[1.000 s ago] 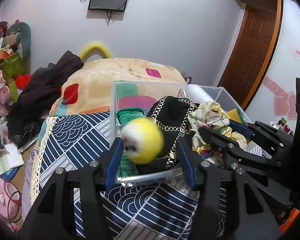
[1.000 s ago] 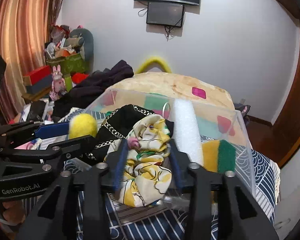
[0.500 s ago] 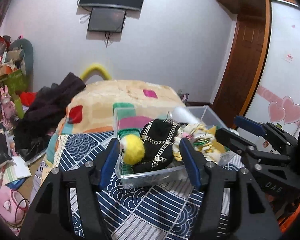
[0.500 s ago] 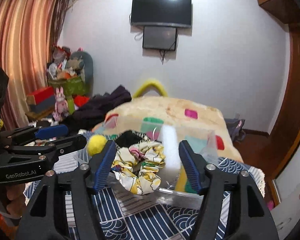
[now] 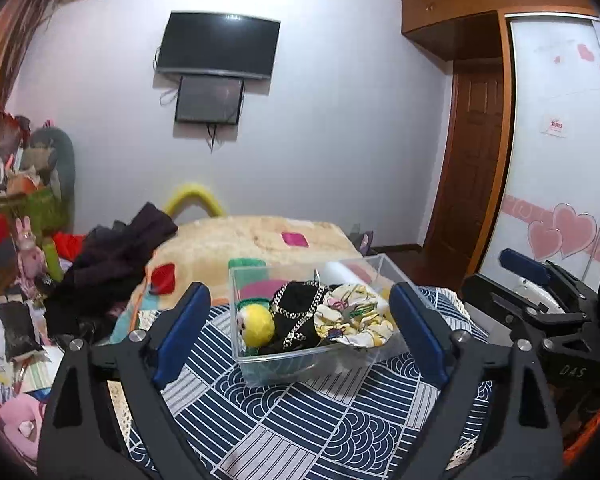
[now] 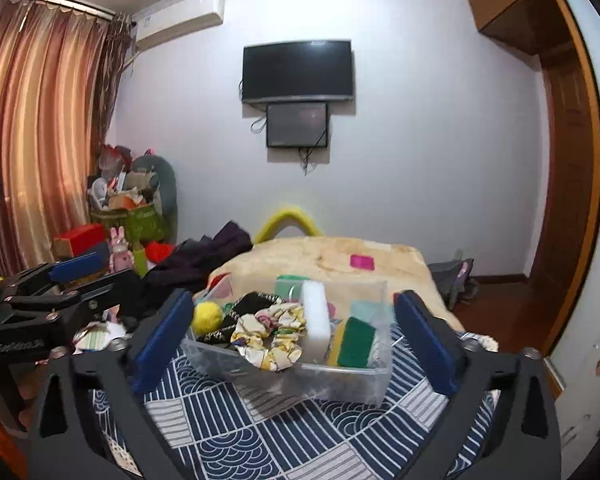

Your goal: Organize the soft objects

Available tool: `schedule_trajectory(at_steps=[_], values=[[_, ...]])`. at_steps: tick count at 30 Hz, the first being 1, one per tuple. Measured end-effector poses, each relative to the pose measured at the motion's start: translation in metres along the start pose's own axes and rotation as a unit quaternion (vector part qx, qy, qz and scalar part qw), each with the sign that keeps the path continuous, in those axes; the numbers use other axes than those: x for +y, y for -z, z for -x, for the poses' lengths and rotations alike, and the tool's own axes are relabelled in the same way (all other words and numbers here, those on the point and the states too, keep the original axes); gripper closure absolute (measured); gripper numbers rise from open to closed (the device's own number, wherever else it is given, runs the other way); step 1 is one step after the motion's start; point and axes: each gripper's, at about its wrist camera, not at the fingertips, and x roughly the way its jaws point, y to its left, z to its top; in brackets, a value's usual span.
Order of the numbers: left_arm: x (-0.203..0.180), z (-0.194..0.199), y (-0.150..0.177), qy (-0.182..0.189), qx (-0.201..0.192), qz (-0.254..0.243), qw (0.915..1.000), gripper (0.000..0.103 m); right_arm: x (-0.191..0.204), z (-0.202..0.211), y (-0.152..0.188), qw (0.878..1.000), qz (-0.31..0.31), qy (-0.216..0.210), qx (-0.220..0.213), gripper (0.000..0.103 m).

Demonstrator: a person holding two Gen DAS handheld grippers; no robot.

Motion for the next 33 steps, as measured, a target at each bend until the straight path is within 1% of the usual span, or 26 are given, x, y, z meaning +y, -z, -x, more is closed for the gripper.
schedule_trajectory(at_steps=[3,6,13,33], values=[[-0.005,0.011,0.000,-0.003,-0.015,-0.012,0.9998,0.003,0.004,0.008,-0.001,1.000,0.005,0.005,-0.008,0.000],[-0.007,0.020,0.000,-0.005,-0.023,-0.016,0.9996,0.003,0.007,0.012,-0.001,1.000,0.007,0.006,-0.012,0.000],[-0.009,0.030,0.001,-0.004,-0.028,-0.019,0.9994,0.001,0.008,0.021,0.003,1.000,0.005,0.010,-0.022,0.000],[-0.010,0.035,0.002,-0.004,-0.033,-0.020,0.9992,0.001,0.007,0.027,0.002,1.000,-0.005,0.013,-0.026,0.000]])
